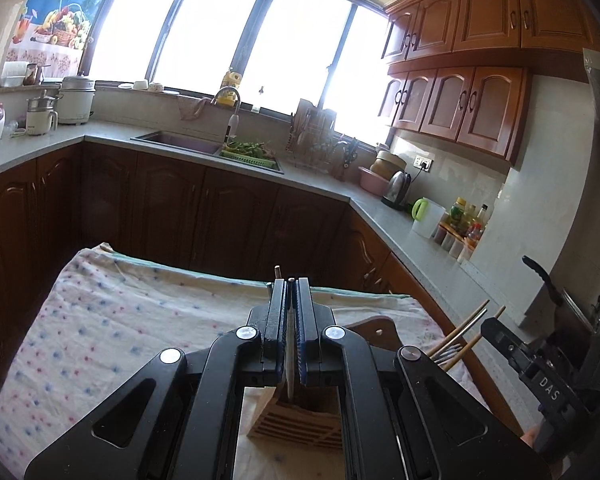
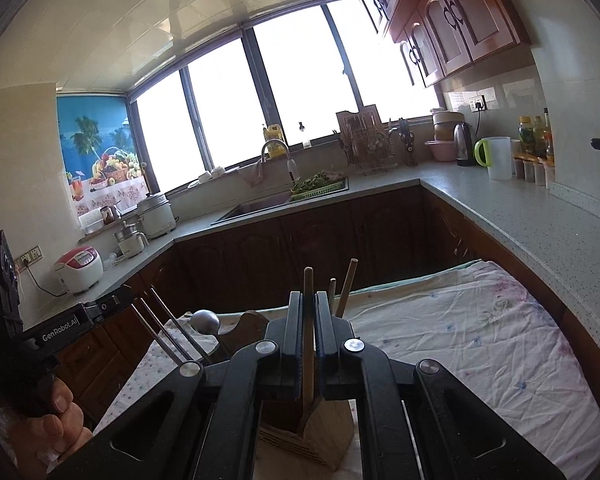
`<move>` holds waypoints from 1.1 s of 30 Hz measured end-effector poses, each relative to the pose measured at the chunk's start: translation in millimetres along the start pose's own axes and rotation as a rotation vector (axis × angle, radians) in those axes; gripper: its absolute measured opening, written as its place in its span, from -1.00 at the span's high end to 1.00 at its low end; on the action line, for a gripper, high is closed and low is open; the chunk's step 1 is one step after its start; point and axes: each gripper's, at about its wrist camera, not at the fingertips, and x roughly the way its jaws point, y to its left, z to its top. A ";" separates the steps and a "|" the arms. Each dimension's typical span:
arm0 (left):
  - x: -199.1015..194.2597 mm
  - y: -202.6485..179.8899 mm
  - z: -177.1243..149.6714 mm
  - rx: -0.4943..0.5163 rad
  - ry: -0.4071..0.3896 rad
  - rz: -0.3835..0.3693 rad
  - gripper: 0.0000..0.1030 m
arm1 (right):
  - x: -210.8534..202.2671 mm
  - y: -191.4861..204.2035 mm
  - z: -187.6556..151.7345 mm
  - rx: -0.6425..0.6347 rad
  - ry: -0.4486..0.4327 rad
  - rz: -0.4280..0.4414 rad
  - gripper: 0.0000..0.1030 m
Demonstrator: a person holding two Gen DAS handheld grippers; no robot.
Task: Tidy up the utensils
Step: 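Lift both held chopsticks up and carry them over the wooden holder, then open both tools to drop the chopsticks into the wooden holder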
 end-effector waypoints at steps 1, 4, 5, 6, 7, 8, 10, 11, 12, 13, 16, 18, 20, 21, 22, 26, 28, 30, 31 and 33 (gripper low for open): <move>2.1 1.2 -2.5 -0.002 0.006 0.003 0.93 | -0.7 0.2 0.4 -0.002 0.001 0.000 0.90; 2.3 3.7 -3.8 -0.006 0.006 0.006 0.93 | 0.7 0.2 2.1 -0.003 0.009 -0.001 0.90; 2.7 4.1 -3.2 -0.008 0.011 0.005 0.92 | 1.6 -0.4 2.9 -0.003 0.011 -0.001 0.90; 3.3 4.4 -3.0 -0.009 0.014 0.007 0.92 | 1.5 -0.5 3.5 -0.001 0.013 0.000 0.90; 3.9 4.7 -3.0 -0.007 0.017 0.008 0.92 | 2.3 -0.9 4.2 0.000 0.015 0.000 0.90; 4.5 5.5 -3.2 -0.006 0.019 0.010 0.92 | 3.7 -2.1 3.9 0.000 0.016 0.000 0.90; 5.1 5.7 -3.4 -0.008 0.025 0.012 0.91 | 3.7 -2.3 4.2 0.002 0.017 0.001 0.90; 5.9 6.0 -3.1 -0.010 0.029 0.013 0.91 | 3.7 -2.1 4.3 0.003 0.018 0.001 0.89; 6.1 5.9 -3.0 -0.011 0.031 0.014 0.91 | 4.5 -2.5 3.9 0.002 0.019 0.002 0.89; 6.6 6.0 -2.8 -0.012 0.035 0.016 0.91 | 4.5 -2.3 4.3 0.003 0.021 0.002 0.89; 7.0 6.9 -2.0 -0.017 0.043 0.016 0.90 | 5.8 -2.9 3.7 0.003 0.028 0.004 0.88; 6.4 6.6 -1.5 -0.017 0.042 0.019 0.91 | 5.7 -2.6 3.5 0.001 0.029 0.005 0.82; 4.9 6.8 -1.0 -0.016 0.042 0.019 0.91 | 4.8 -2.9 3.0 0.005 0.028 0.009 0.80; 3.6 7.0 -0.7 -0.017 0.045 0.015 0.88 | 3.7 -3.2 3.2 0.009 0.026 0.012 0.80; 1.9 7.1 -0.5 -0.016 0.046 0.014 0.84 | 2.0 -3.9 3.6 0.016 0.023 0.014 0.75; -12.2 7.3 -0.8 -0.019 0.031 0.027 -0.12 | -14.0 -7.4 6.8 0.053 -0.017 0.048 -0.08; -21.2 7.9 -1.3 -0.018 0.024 0.044 -0.26 | -27.0 -7.3 8.3 0.062 -0.055 0.053 -0.32; -29.7 11.5 -2.5 -0.028 0.030 0.047 -0.47 | -38.3 -6.5 10.7 0.068 -0.078 0.061 -0.54; -35.0 13.9 -3.7 -0.036 0.029 0.054 -0.52 | -44.2 -6.7 10.6 0.071 -0.088 0.063 -0.76; -46.5 18.8 -6.9 -0.045 0.029 0.056 -0.54 | -56.2 -7.2 10.0 0.077 -0.109 0.064 -0.94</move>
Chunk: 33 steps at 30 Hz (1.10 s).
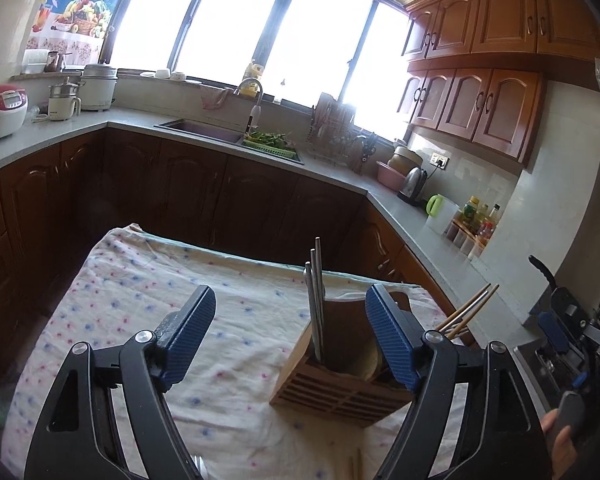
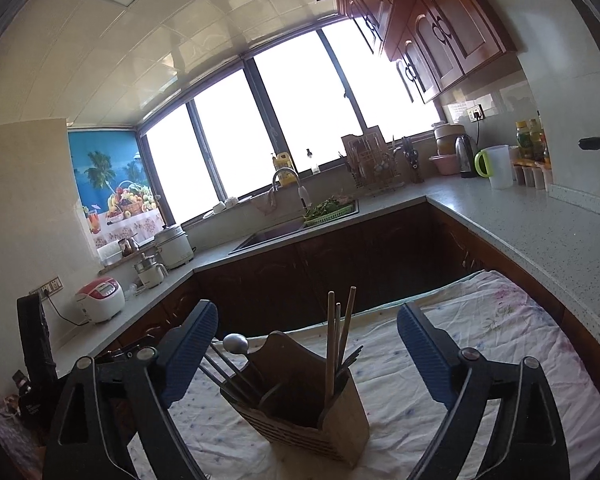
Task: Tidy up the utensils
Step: 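Open both tools to drop the chopsticks into the wooden holder, then move both open tools back toward the steel fork and wooden chopsticks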
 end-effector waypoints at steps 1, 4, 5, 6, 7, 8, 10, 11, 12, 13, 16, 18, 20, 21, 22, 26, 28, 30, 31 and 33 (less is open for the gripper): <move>-5.4 3.0 -2.2 -0.002 0.002 0.004 -0.55 | -5.2 0.0 -0.2 0.000 -0.005 -0.001 -0.96; -21.2 10.8 -9.3 -0.011 0.013 0.014 -0.59 | -17.1 -1.3 -4.3 0.004 0.010 -0.005 -0.97; -26.5 13.2 -12.6 -0.015 0.019 0.014 -0.60 | -20.6 -1.7 -6.8 0.008 0.019 -0.005 -0.97; -31.7 15.7 -16.3 -0.019 0.026 0.016 -0.60 | -24.3 -2.5 -9.4 0.011 0.026 -0.004 -0.97; -36.9 18.0 -20.2 -0.020 0.034 0.019 -0.60 | -28.0 -3.1 -12.3 0.013 0.032 -0.005 -0.97; -42.3 20.4 -24.4 -0.022 0.041 0.020 -0.60 | -31.1 -4.1 -15.6 0.015 0.040 -0.007 -0.97; -53.1 24.6 -33.7 -0.028 0.058 0.025 -0.60 | -38.1 -5.7 -22.3 0.019 0.055 -0.006 -0.97; -58.4 26.8 -39.0 -0.030 0.068 0.028 -0.60 | -41.7 -7.2 -26.2 0.022 0.064 -0.007 -0.97; -63.6 28.8 -44.6 -0.029 0.076 0.029 -0.60 | -45.1 -8.0 -30.5 0.025 0.073 -0.009 -0.97; -68.6 30.2 -50.3 -0.026 0.084 0.032 -0.60 | -48.1 -8.4 -35.1 0.027 0.084 -0.010 -0.97; -81.6 34.7 -68.2 -0.026 0.114 0.040 -0.60 | -56.7 -10.0 -49.6 0.032 0.119 -0.012 -0.97; -89.0 37.6 -80.7 -0.025 0.136 0.042 -0.60 | -63.7 -11.4 -60.2 0.040 0.139 -0.015 -0.97; -94.7 39.4 -92.8 -0.024 0.160 0.043 -0.60 | -68.9 -12.6 -69.4 0.049 0.160 -0.016 -0.97; -96.7 40.0 -98.4 -0.023 0.173 0.042 -0.60 | -70.8 -12.9 -73.8 0.052 0.170 -0.017 -0.97; -98.4 40.4 -103.9 -0.020 0.184 0.045 -0.60 | -72.2 -12.5 -78.1 0.055 0.180 -0.017 -0.97; -102.6 40.9 -123.4 -0.015 0.224 0.053 -0.60 | -78.6 -11.2 -95.1 0.057 0.217 -0.012 -0.97; -104.1 40.4 -132.0 -0.014 0.240 0.056 -0.60 | -79.6 -9.4 -101.9 0.053 0.233 -0.009 -0.97; -104.8 39.4 -140.0 -0.009 0.255 0.062 -0.60 | -79.7 -6.6 -108.9 0.043 0.250 -0.007 -0.97; -104.8 39.2 -144.2 -0.007 0.263 0.063 -0.60 | -79.4 -5.2 -111.9 0.039 0.258 -0.007 -0.97; -104.4 39.2 -153.1 -0.002 0.282 0.067 -0.60 | -77.9 -3.9 -118.5 0.036 0.277 -0.002 -0.97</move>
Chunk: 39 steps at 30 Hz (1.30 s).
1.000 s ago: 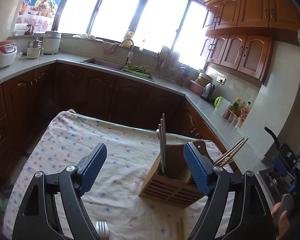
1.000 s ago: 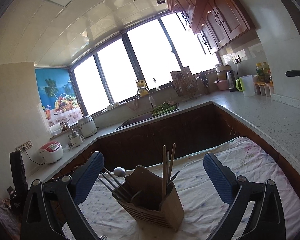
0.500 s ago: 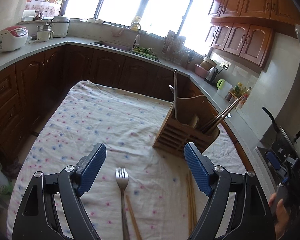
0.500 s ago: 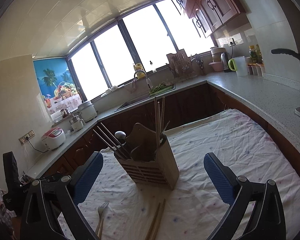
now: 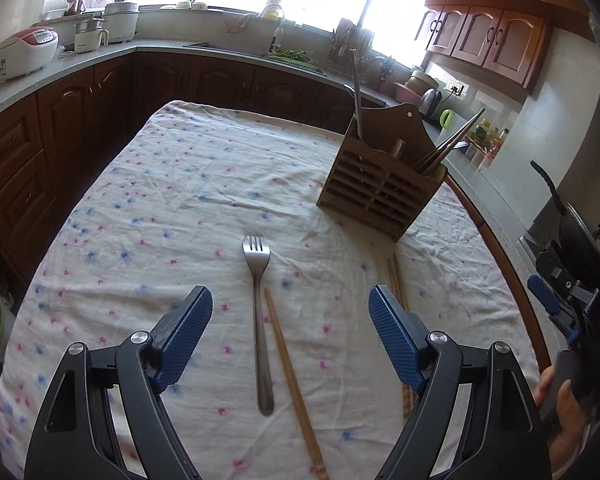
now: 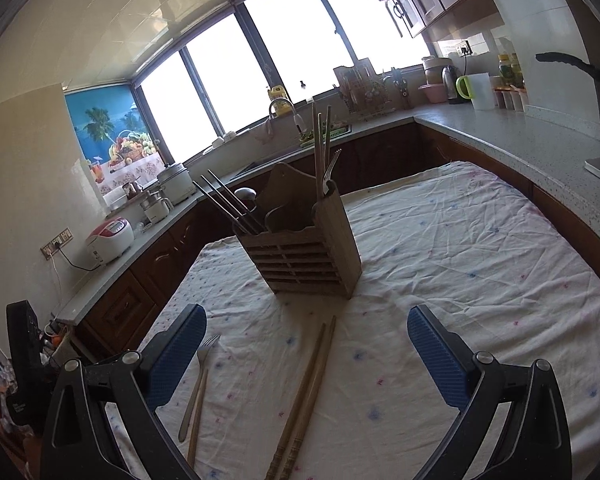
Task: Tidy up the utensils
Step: 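Move both open tools back toward the steel fork and wooden chopsticks, then close the right tool on a wooden chopstick and lift it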
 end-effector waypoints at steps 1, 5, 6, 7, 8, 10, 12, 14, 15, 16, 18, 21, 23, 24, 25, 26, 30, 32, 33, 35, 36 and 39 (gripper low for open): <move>1.7 0.1 -3.3 0.001 0.011 0.003 -0.60 | 2.1 0.5 -2.5 -0.001 0.010 0.001 -0.97; 6.5 1.9 -12.2 0.002 0.038 0.012 -0.60 | 11.3 4.1 -11.0 -0.007 0.048 0.004 -0.96; 7.5 2.4 -13.4 0.003 0.044 0.014 -0.60 | 14.0 4.8 -12.0 -0.008 0.058 0.005 -0.96; 8.9 2.8 -14.0 0.004 0.051 0.015 -0.60 | 16.8 5.9 -13.1 -0.010 0.067 0.005 -0.96; 10.9 2.7 -14.5 0.007 0.059 0.015 -0.60 | 19.8 6.9 -14.3 -0.012 0.077 0.003 -0.91; 14.3 2.0 -15.4 0.012 0.070 0.015 -0.59 | 27.6 7.9 -16.4 -0.015 0.108 -0.002 -0.73; 18.6 0.4 -16.0 0.020 0.085 0.009 -0.42 | 37.4 6.7 -19.8 -0.013 0.147 -0.008 -0.45; 24.8 -0.9 -16.5 0.027 0.109 0.000 -0.27 | 46.5 5.8 -23.2 -0.010 0.181 -0.013 -0.10; 28.3 -1.7 -17.0 0.030 0.121 -0.001 -0.22 | 50.9 5.4 -25.0 -0.011 0.197 -0.015 -0.04; 31.9 -2.2 -17.5 0.034 0.132 0.000 -0.20 | 55.2 5.5 -26.7 -0.014 0.212 -0.017 0.05; 38.7 -3.0 -18.2 0.041 0.151 0.004 -0.11 | 63.6 5.7 -29.5 -0.022 0.237 -0.021 0.13; 48.3 -3.5 -17.9 0.045 0.177 0.000 0.04 | 76.2 5.2 -32.4 -0.030 0.270 -0.033 0.28; 54.7 -3.1 -17.8 0.046 0.193 -0.003 0.11 | 84.5 4.6 -33.6 -0.035 0.290 -0.041 0.37; 57.7 -3.0 -17.5 0.046 0.200 -0.006 0.17 | 88.3 4.5 -33.5 -0.037 0.300 -0.045 0.38; 60.4 -2.8 -17.2 0.046 0.207 -0.008 0.18 | 91.8 4.2 -33.7 -0.038 0.307 -0.046 0.41; 63.5 -2.7 -17.1 0.047 0.215 -0.010 0.20 | 94.6 3.6 -33.6 -0.040 0.313 -0.046 0.43; 76.7 -1.7 -17.3 0.052 0.250 -0.006 0.39 | 105.6 1.9 -33.7 -0.046 0.332 -0.053 0.50; 82.0 -0.3 -17.7 0.050 0.263 -0.004 0.39 | 110.5 0.8 -33.9 -0.047 0.341 -0.056 0.52; 84.2 0.1 -18.1 0.050 0.269 -0.003 0.39 | 112.7 0.0 -34.2 -0.048 0.345 -0.060 0.52; 86.4 -1.3 -17.6 0.059 0.267 -0.004 0.39 | 119.4 -2.5 -34.6 -0.049 0.357 -0.067 0.55; 87.7 -2.6 -16.7 0.066 0.267 -0.001 0.39 | 122.1 -3.7 -35.1 -0.049 0.363 -0.071 0.56; 92.0 -5.0 -13.8 0.077 0.269 -0.001 0.39 | 131.6 -7.0 -35.9 -0.053 0.381 -0.086 0.62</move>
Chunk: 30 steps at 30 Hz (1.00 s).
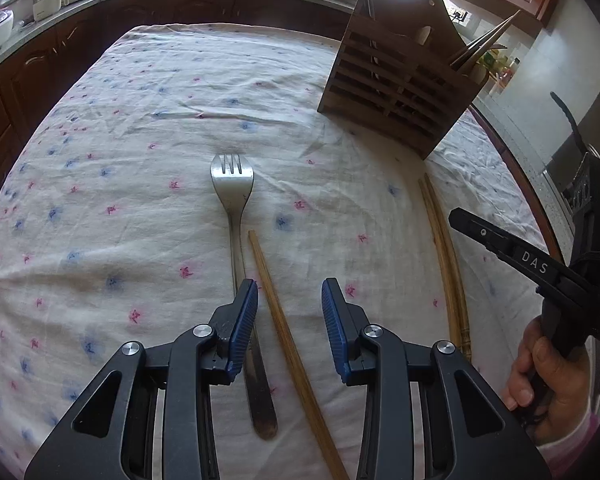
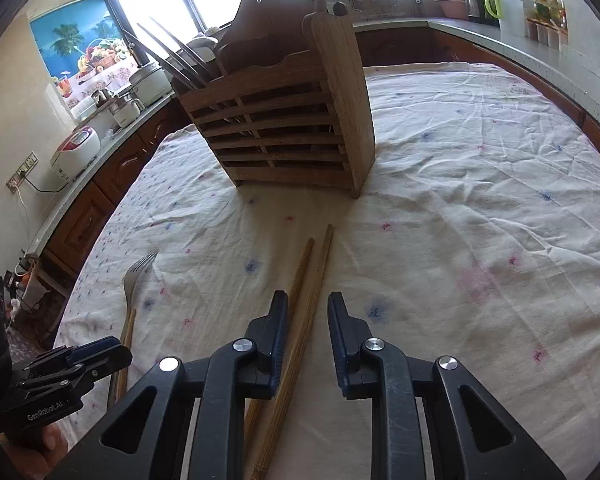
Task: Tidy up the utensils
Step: 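Close the right tool on a wooden chopstick and lift it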
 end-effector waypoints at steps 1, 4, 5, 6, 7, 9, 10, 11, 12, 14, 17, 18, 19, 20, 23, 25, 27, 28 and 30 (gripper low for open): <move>1.2 -0.4 1.3 0.004 0.001 0.002 0.39 | 2.9 -0.9 0.7 0.000 0.006 -0.006 0.64; 7.3 -1.1 4.7 0.012 0.019 0.002 0.41 | 10.4 -2.0 3.6 -0.001 0.021 -0.006 0.66; 9.7 -0.9 4.9 0.011 0.022 0.003 0.45 | 11.9 -0.9 4.7 -0.009 0.021 -0.013 0.68; 10.3 -2.2 5.3 0.021 0.022 0.011 0.47 | 13.6 1.0 6.0 -0.019 0.022 -0.020 0.69; 10.6 -4.3 5.5 0.035 0.018 0.020 0.47 | 15.1 2.0 7.2 -0.026 0.024 -0.026 0.70; 12.6 -7.4 6.3 0.053 0.020 0.034 0.47 | 18.6 2.8 10.6 -0.031 0.026 -0.034 0.73; 13.9 -8.4 7.4 0.061 0.020 0.038 0.47 | 19.1 2.1 11.9 -0.033 0.027 -0.038 0.76; 14.9 -9.2 8.3 0.066 0.020 0.041 0.47 | 20.1 1.9 13.2 -0.034 0.028 -0.040 0.79; 15.6 -9.6 9.3 0.069 0.020 0.043 0.47 | 21.2 1.0 14.5 -0.031 0.028 -0.041 0.81; 17.1 -10.6 10.9 0.076 0.017 0.046 0.47 | 22.7 -1.1 16.7 -0.025 0.028 -0.039 0.85; 18.7 -13.0 11.7 0.094 0.011 0.064 0.52 | 24.0 -0.7 17.6 -0.034 0.022 -0.043 0.86; 19.0 -13.8 11.8 0.102 0.008 0.072 0.56 | 24.4 0.8 18.1 -0.045 0.022 -0.051 0.86; 19.7 -14.5 11.9 0.108 0.005 0.081 0.58 | 25.1 2.1 18.7 -0.053 0.024 -0.058 0.86; 20.1 -15.2 12.2 0.111 0.004 0.085 0.58 | 26.7 4.3 20.6 -0.062 0.028 -0.066 0.86; 21.7 -18.0 13.2 0.120 -0.001 0.099 0.74 | 30.2 7.8 25.8 -0.083 0.045 -0.079 0.85; 22.5 -16.1 13.7 0.112 -0.003 0.084 0.86 | 31.3 7.6 26.7 -0.081 0.050 -0.071 0.85; 21.9 -11.2 15.0 0.082 -0.001 0.057 0.90 | 29.5 4.6 25.8 -0.059 0.051 -0.051 0.85; 21.1 -8.5 15.5 0.065 0.002 0.040 0.91 | 26.7 3.2 24.5 -0.047 0.050 -0.040 0.87; 18.7 -3.8 15.4 0.038 0.006 0.017 0.92 | 17.6 3.7 21.7 -0.036 0.034 -0.019 0.88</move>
